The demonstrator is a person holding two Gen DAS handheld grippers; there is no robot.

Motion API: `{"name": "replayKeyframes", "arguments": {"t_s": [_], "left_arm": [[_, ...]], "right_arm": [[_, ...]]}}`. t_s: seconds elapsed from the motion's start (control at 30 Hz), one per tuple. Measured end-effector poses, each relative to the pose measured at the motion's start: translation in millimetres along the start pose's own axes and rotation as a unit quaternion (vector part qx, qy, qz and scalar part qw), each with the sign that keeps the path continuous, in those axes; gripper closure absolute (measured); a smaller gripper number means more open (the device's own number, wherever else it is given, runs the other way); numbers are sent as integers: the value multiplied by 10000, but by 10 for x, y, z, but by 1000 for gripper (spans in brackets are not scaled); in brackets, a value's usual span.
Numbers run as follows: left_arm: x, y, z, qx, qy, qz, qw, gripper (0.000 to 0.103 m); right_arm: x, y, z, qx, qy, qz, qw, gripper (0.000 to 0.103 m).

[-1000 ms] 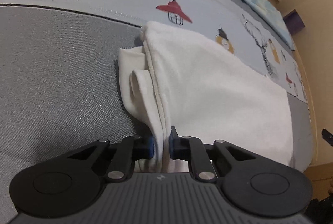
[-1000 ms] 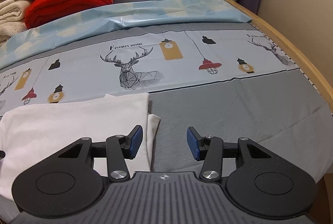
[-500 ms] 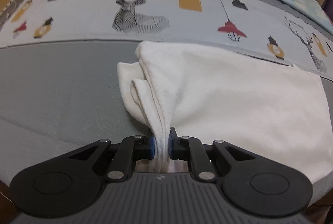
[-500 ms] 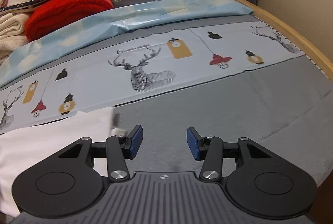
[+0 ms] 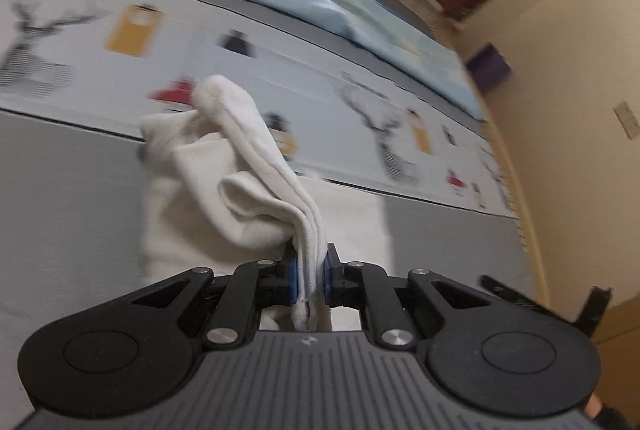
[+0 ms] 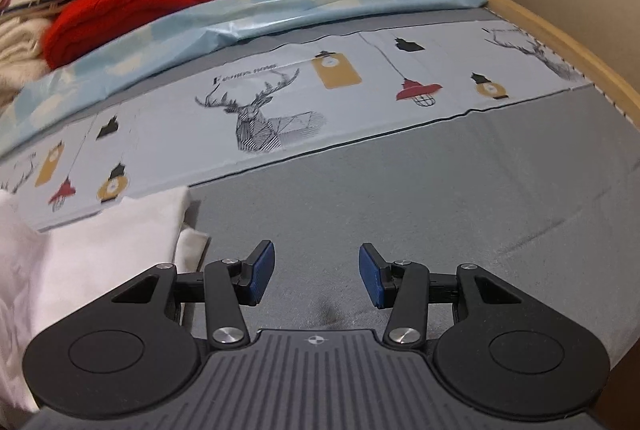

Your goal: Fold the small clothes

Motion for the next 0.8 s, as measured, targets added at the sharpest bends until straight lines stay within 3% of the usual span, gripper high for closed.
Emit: {"name": "replayKeyframes", "arguments": {"t_s": [0.23,0.33,0.4,0.5,0.6,0.7,0.8], "left_arm": [[-776,-925,334,-415,469,230,9978,90],[-988,-1115,464,-471,767,492,9947,84],[-961,-1153,445,-529,682,675,9940,76],[-811,-992,324,-568,483,524,9958,74],[-673,-714,212,-479,413,205,9978,74],[-537,-464,196,-548,481,-124,9973,74],[-431,-289,273,-832,694,-344,9935,74]], "right_arm": [[-29,-73,13,-16,23,22,10000,54],[-45,-72,8,-41,40,3,10000,54],[-58,-52,-3,-73,44,-47,10000,54],[-103,12,-18,-128,94,-261,9995,54],[-183,148,-29,-249,249,-737,9967,54],[-315,388,17,-422,672,-1377,9873,53],[-421,648,77,-342,1052,-1672,9797,53]]}}
Point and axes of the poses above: each gripper's, at about its wrist camera, not at the fingertips, and x roughly against the way its jaws point, y to its left, z to its underside, the point moved 5 cm from there along -x, roughly the way its jaws point, and after that the axes turned 10 degrees about x, right-handed, at the moved point
